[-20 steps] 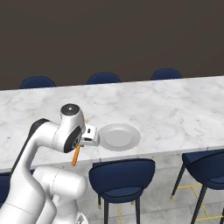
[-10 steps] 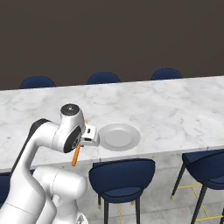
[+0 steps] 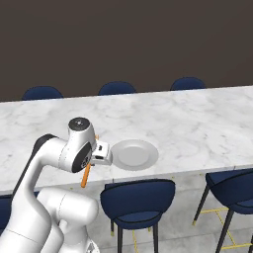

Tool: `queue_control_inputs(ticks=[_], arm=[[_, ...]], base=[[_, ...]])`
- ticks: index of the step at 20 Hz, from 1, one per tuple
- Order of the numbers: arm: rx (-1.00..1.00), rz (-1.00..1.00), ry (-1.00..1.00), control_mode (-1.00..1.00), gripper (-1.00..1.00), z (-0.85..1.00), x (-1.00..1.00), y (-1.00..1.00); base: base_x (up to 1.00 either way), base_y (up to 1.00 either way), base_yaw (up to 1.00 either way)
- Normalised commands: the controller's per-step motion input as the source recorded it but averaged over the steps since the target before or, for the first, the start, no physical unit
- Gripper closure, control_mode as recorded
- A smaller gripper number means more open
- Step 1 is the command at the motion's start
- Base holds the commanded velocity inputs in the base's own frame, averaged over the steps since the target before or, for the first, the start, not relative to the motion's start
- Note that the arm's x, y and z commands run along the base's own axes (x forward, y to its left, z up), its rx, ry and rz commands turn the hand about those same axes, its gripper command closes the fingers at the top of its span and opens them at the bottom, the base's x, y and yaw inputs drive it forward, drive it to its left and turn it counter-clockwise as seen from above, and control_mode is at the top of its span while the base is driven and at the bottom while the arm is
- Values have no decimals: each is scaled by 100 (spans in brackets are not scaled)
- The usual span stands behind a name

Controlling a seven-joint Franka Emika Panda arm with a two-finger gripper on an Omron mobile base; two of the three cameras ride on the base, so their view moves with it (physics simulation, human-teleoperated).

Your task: Take the fork and place it on the left side of the plate. Then take the spoon and place it on the right side of the plate. Make sure they're directly next to the plate.

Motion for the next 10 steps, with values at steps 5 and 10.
queue_control_inputs(ticks=[5, 10], arm=[[0, 0, 0, -100, 100, 0, 0, 0], [0, 0, 0, -100, 100, 0, 0, 0]], base=[[0, 0, 0], [0, 0, 0]])
